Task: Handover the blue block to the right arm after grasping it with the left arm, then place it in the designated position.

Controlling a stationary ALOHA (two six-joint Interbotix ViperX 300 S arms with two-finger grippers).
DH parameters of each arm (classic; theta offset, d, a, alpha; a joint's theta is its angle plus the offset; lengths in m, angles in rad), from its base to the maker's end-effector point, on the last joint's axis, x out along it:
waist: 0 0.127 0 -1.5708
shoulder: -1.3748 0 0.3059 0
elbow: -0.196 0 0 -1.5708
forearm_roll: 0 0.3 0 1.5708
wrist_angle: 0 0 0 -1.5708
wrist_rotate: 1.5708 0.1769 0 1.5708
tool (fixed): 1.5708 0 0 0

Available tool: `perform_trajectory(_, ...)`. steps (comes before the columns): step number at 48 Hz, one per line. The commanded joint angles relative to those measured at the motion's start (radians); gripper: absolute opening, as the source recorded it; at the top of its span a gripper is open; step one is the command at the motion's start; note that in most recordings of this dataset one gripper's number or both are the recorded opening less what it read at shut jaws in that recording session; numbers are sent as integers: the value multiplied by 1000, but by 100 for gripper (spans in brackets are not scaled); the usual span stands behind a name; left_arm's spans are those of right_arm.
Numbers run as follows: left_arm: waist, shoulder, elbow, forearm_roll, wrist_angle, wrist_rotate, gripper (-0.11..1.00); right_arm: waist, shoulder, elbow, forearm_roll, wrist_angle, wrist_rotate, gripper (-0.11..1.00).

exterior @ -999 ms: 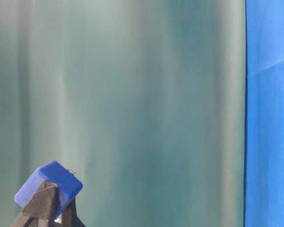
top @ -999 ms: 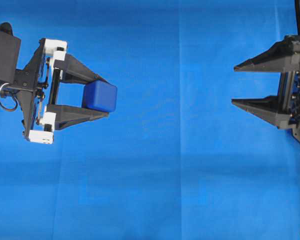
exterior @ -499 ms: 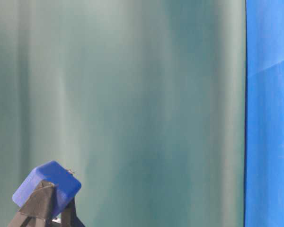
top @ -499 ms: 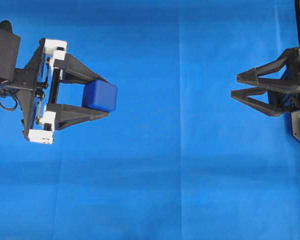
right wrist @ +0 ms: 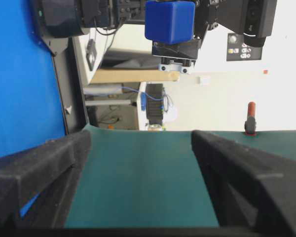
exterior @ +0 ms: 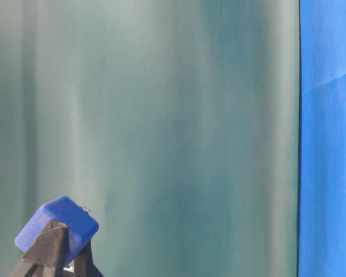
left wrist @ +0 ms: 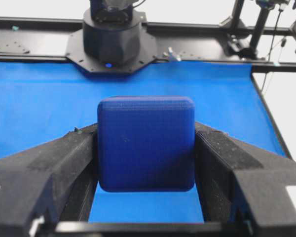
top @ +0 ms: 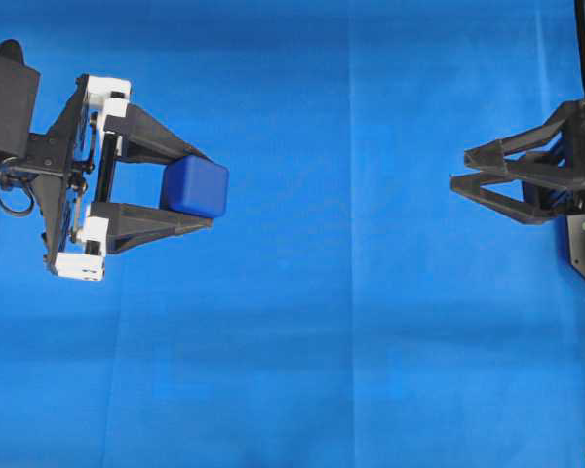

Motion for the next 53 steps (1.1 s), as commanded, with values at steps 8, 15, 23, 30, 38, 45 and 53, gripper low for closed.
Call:
perform_trajectory(8,-3,-11,-12,-2,-11,0,49,0,6,-26,2,-21,3,96)
perform_trajectory(15,-3,-11,-11,-2,-11,0,49,-2,11,-25,0,-23,3,96)
perform_trajectory(23,-3,-11,-11,-2,-9,0,49,-2,14,-26,0,-25,2,96)
perform_trajectory(30,-3,-11,-12,-2,-11,0,49,0,14,-26,0,-25,3,96)
perform_trajectory(38,-3,-11,-11,-2,-9,0,49,2,14,-26,0,-25,2,96)
perform_trajectory(45,-3,-11,-11,-2,-11,0,49,2,14,-26,0,-26,2,96)
perform_trajectory(53,-3,-11,-11,-2,-9,0,49,2,20,-28,2,-28,2,96)
